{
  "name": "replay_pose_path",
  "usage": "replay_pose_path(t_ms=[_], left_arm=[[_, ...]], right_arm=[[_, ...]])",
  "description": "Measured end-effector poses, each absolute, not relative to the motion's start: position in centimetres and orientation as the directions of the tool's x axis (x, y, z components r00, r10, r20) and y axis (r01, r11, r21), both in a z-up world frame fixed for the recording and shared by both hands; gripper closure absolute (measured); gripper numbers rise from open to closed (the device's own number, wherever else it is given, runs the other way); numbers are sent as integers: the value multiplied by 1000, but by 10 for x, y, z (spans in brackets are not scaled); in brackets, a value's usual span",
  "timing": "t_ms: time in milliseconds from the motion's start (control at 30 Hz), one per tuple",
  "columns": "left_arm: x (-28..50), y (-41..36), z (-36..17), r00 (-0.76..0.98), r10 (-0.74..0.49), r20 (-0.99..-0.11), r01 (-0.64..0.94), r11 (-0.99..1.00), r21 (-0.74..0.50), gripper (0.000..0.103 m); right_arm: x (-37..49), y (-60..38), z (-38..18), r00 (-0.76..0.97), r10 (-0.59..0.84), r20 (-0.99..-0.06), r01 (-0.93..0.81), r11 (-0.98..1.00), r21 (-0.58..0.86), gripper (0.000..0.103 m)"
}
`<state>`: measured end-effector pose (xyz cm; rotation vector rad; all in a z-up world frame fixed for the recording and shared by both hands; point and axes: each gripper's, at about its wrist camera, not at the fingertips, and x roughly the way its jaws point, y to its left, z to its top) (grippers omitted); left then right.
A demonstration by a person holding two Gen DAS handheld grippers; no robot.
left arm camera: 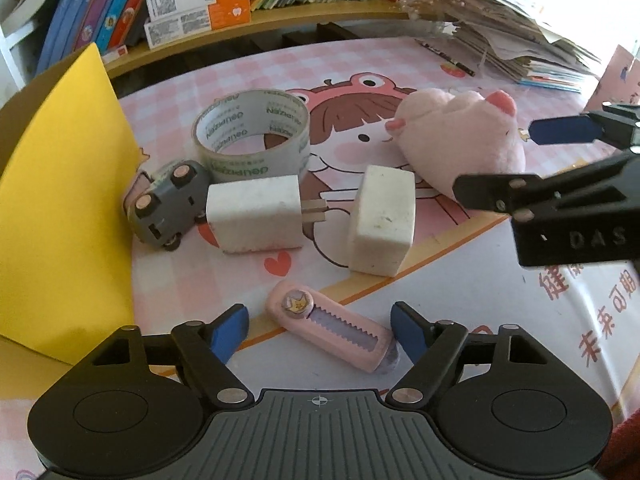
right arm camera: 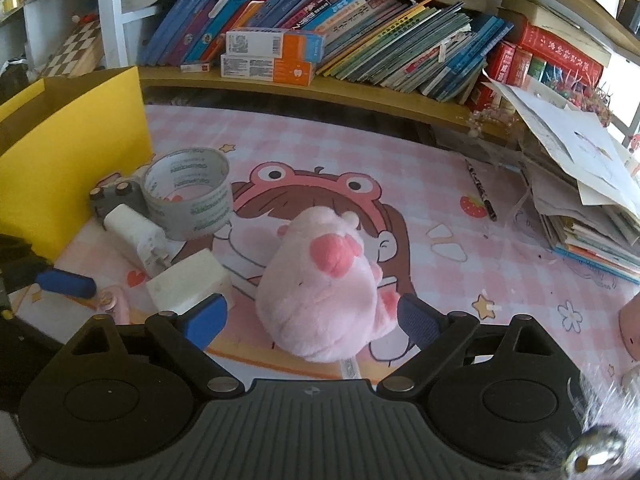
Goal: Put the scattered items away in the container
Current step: 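Move the left tool to the pink knife while the right tool approaches the pink pig, then close the left tool on the pink knife while the right tool grasps the pig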
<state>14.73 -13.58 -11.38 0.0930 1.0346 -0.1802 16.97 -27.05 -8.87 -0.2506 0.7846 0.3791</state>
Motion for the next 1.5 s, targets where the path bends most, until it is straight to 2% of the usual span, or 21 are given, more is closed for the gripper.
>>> replay_pose_path(t_ms=[67, 100, 133, 500, 700, 933, 1500], left_arm=[[145, -135, -112, 499, -94, -861, 202, 979, 10, 46], [143, -134, -111, 499, -83, -863, 204, 979, 23, 60], [141, -133, -109, 499, -71, -864, 204, 978, 37, 66], [144, -131, -110, 498, -61, -865, 190, 981, 41, 64], [146, -128, -110, 497, -71, -865, 180, 983, 22, 64], [143, -128, -110, 496, -95, -863, 202, 979, 8, 78], [121, -123, -82, 563, -134, -816, 231, 973, -1, 79]], right_arm=[[173, -271, -90, 654, 221, -723, -407, 909, -91, 18], [174, -272, -90, 659, 214, -721, -400, 911, -95, 20], [175, -273, -90, 660, 212, -721, -396, 913, -94, 21], [181, -272, -97, 643, 215, -735, -404, 911, -87, 24], [185, -271, -103, 639, 192, -745, -395, 913, -104, 38], [180, -275, -99, 628, 218, -747, -396, 916, -67, 48], [145, -280, -76, 644, 228, -730, -375, 926, -42, 49]])
